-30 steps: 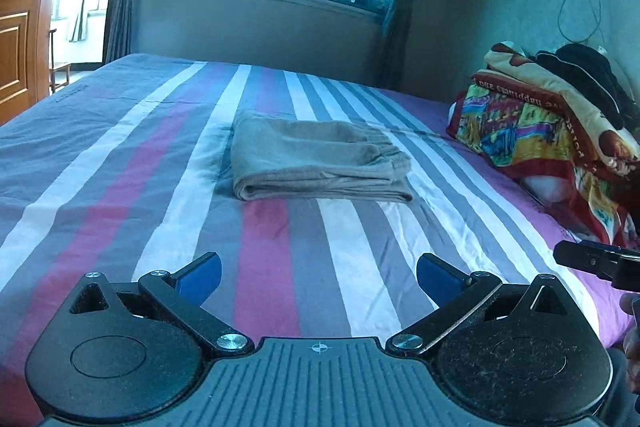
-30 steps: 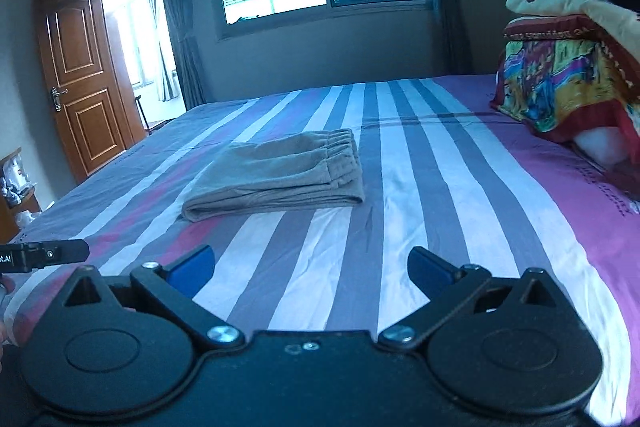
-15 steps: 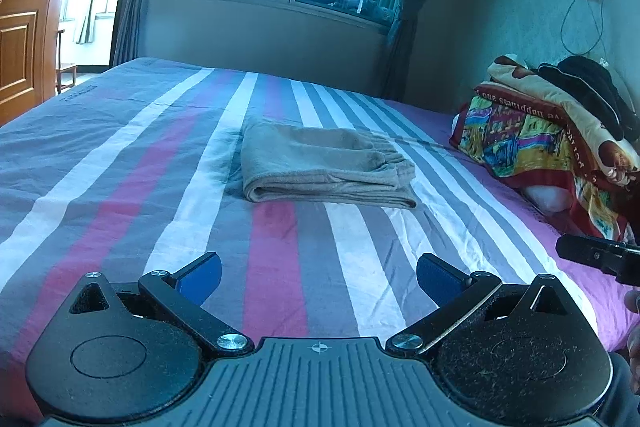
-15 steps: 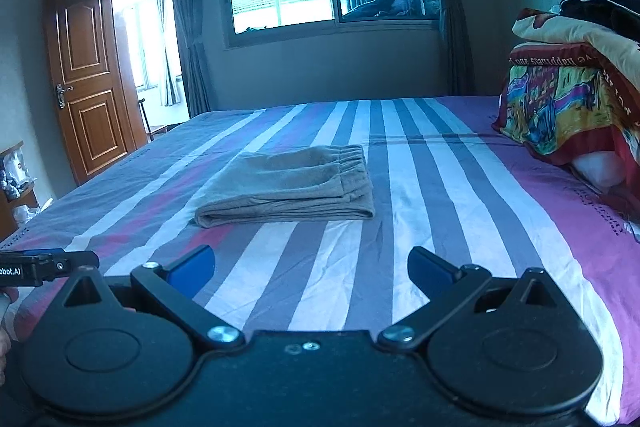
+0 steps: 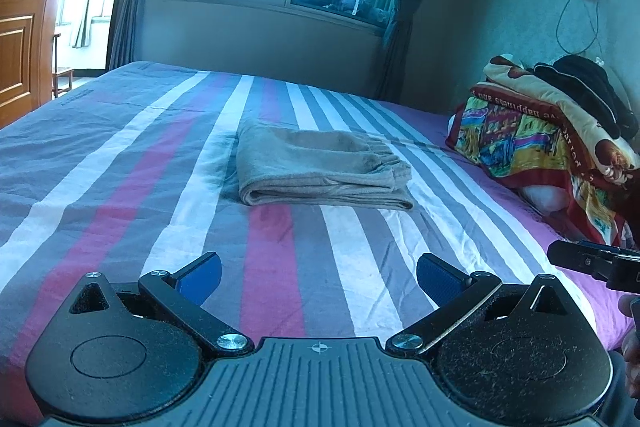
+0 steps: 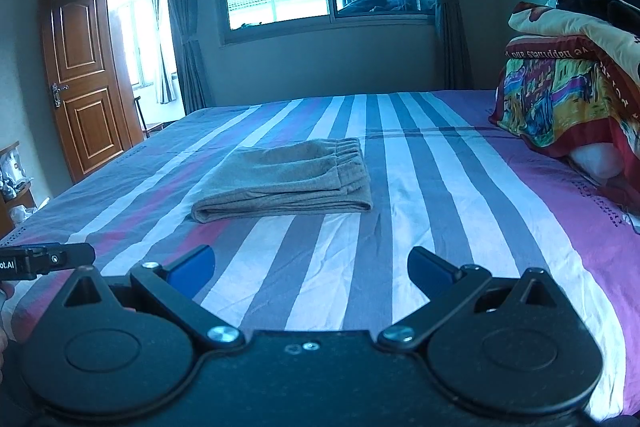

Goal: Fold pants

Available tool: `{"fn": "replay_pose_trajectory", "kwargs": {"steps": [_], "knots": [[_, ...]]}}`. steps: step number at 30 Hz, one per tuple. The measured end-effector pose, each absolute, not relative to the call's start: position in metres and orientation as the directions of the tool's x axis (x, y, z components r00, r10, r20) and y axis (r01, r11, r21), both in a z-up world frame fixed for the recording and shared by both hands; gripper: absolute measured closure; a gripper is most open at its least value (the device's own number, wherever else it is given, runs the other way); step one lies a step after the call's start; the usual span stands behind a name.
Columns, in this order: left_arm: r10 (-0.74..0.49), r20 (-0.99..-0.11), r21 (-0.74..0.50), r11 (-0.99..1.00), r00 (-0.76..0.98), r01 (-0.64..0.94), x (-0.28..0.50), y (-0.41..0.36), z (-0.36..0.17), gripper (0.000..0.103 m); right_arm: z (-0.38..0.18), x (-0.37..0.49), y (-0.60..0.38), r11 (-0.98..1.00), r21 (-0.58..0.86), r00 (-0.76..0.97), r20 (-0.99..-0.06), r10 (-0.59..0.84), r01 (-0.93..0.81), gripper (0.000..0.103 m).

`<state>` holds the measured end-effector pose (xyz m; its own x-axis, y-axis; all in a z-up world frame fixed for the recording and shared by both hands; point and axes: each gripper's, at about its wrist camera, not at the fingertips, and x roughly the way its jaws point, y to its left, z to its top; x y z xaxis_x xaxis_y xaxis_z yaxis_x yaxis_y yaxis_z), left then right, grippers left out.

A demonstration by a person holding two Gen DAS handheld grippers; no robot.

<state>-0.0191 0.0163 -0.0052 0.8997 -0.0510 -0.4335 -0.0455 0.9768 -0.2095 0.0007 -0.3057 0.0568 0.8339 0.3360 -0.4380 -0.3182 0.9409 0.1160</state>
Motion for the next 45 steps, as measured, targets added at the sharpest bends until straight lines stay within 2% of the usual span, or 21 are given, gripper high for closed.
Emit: {"fn": "replay_pose_trajectory", "kwargs": {"steps": [45], "knots": [[-0.066, -0.4, -0.215, 0.976, 0.914, -0.024, -0.0277, 0.0104, 0.0001, 0.0, 0.0591, 0.0008, -0.3038, 0.941, 0.095, 0.832, -0.444, 0.331, -0.324, 0.0]]}}
